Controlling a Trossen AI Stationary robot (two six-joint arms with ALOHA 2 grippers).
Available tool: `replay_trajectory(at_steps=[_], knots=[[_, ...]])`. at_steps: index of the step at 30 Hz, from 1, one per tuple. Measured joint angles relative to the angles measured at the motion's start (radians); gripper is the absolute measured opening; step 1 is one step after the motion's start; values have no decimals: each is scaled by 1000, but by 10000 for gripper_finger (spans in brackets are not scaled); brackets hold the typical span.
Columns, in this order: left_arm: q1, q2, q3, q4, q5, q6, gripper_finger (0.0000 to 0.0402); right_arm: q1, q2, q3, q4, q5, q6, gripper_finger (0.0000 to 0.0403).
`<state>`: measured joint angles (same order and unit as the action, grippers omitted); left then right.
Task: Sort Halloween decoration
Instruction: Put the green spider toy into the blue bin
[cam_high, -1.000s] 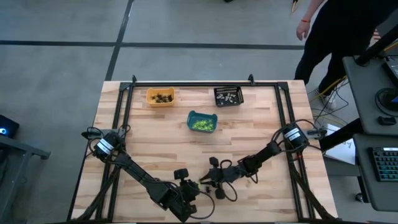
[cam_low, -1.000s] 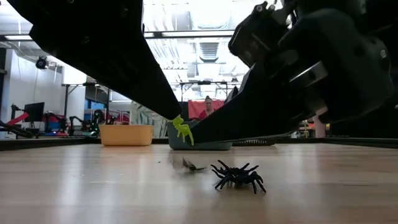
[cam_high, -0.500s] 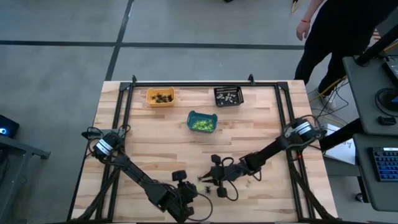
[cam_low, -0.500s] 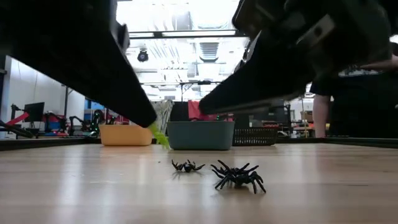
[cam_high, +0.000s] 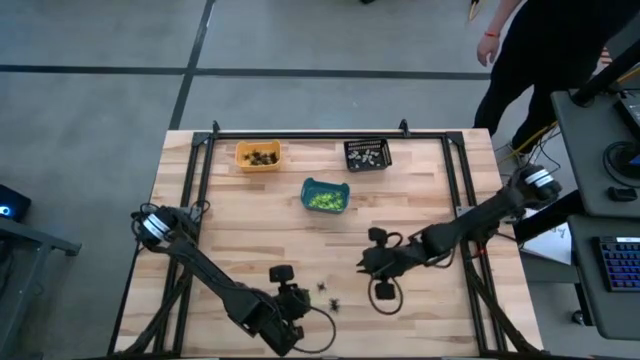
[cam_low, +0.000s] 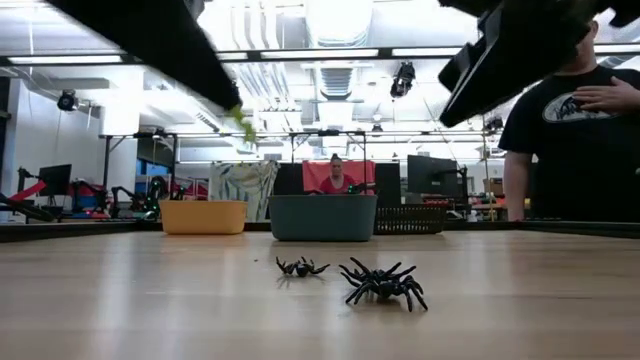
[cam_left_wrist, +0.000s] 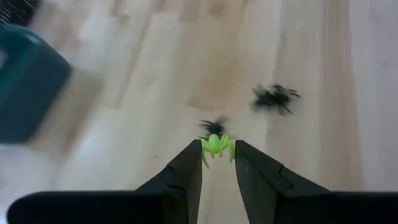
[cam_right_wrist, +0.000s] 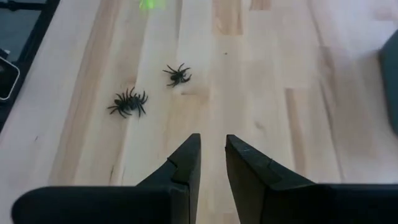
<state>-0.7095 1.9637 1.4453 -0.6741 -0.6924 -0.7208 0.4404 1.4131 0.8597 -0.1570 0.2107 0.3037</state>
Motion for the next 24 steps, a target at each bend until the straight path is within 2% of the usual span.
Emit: replay_trajectory(at_steps=[7, 11, 18, 24], knots=[[62, -77, 0, -18, -101, 228, 77, -14, -106, -3, -65, -1, -77, 66], [122, -111, -1, -34, -113, 368, 77, -64, -153, -4, -80, 0, -167, 66], [247, -149, -6, -36, -111, 618, 77, -233, -202, -4, -83, -12, -318, 66], [368, -233, -103, -6, -62, 762, 77, -403, -203, -10, -99, -140, -386, 66]])
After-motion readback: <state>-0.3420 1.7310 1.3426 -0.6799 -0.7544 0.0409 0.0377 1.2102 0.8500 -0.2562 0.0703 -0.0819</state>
